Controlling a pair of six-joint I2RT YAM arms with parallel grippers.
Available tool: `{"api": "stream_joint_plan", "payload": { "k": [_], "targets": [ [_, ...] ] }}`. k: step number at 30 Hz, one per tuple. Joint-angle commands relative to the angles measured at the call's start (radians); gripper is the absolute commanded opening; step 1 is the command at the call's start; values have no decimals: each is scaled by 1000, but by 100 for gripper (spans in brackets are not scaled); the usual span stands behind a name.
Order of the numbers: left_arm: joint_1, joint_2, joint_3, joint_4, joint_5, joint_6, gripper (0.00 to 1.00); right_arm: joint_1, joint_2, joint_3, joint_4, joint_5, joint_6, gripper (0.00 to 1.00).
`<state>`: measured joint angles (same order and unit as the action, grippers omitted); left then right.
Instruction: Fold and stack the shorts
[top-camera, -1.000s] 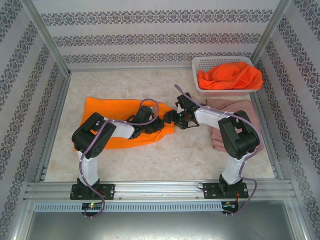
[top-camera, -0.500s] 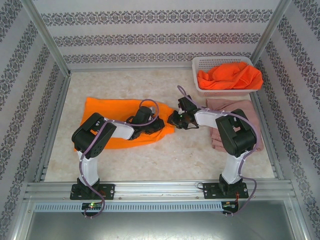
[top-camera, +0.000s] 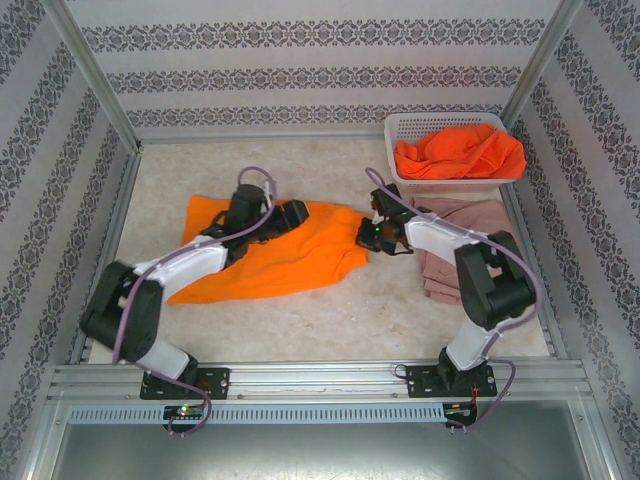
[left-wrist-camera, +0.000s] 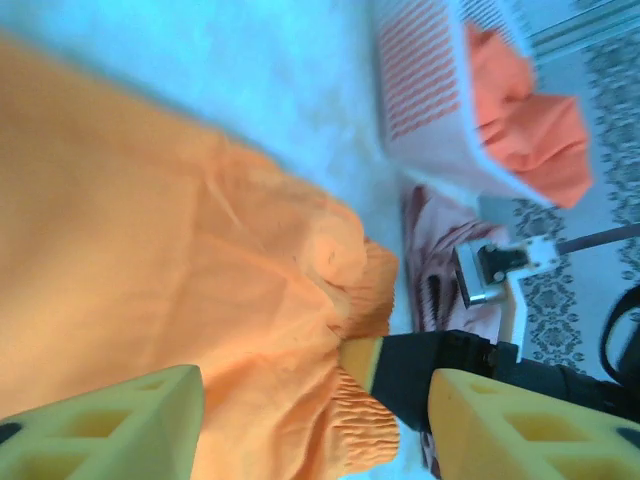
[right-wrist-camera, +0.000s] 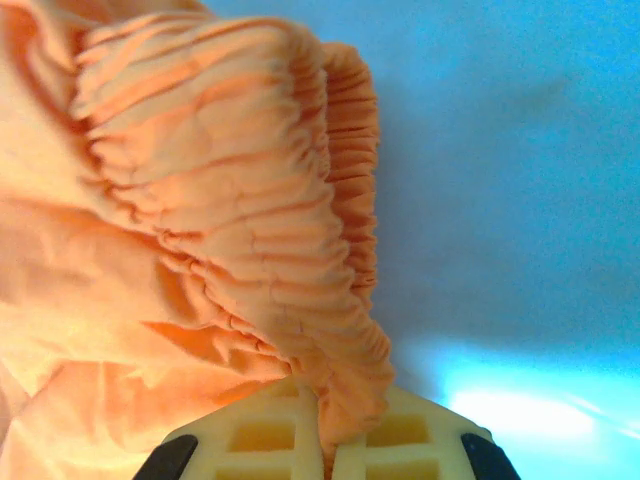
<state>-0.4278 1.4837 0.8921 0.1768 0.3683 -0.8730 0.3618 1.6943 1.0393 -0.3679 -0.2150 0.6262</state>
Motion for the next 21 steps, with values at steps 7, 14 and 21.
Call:
{"api": "stream_joint_plan", "payload": {
  "k": [7,14,21],
  "targets": [
    [74,-291,-117,-237,-73,120,84,-33,-150,359,-660,378,-406,0],
    [83,-335,-200,-234,-63,103,84,40,-41,715,-911,541,-448,0],
    [88,-355,-281,-217,-61,86,85,186,175,1107,-1113,659,-404,0]
  ]
}}
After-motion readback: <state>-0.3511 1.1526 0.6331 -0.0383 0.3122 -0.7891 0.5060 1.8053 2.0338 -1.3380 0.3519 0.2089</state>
